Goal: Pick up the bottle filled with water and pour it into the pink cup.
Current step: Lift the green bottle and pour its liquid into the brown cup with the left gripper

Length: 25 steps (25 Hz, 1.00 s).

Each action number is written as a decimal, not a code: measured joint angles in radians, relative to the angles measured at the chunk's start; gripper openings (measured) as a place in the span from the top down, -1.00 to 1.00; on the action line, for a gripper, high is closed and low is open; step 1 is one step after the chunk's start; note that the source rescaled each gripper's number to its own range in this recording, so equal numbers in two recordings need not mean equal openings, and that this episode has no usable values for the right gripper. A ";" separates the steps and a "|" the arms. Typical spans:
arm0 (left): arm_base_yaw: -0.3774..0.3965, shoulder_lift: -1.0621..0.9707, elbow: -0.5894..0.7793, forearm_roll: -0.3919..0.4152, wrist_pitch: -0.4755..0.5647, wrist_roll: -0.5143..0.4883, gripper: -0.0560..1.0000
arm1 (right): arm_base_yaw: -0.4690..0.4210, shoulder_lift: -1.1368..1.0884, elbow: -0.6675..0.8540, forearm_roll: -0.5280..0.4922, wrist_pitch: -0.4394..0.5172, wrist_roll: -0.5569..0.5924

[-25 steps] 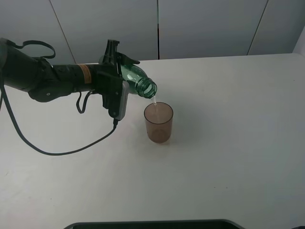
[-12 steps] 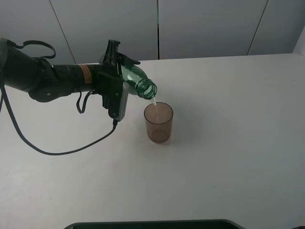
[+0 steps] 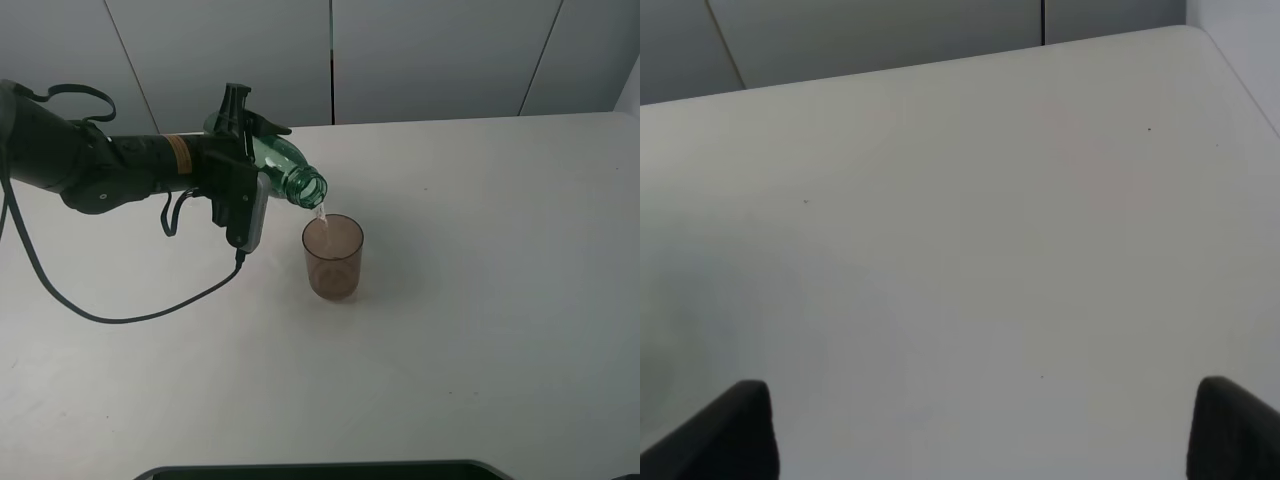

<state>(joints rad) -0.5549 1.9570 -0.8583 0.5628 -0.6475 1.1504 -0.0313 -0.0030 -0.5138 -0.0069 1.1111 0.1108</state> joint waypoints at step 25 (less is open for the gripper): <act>-0.023 0.000 0.000 -0.042 0.002 0.081 0.89 | 0.000 0.000 0.000 0.000 0.000 0.000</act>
<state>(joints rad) -0.5776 1.9570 -0.8583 0.5205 -0.6456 1.2315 -0.0313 -0.0030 -0.5138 -0.0069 1.1111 0.1108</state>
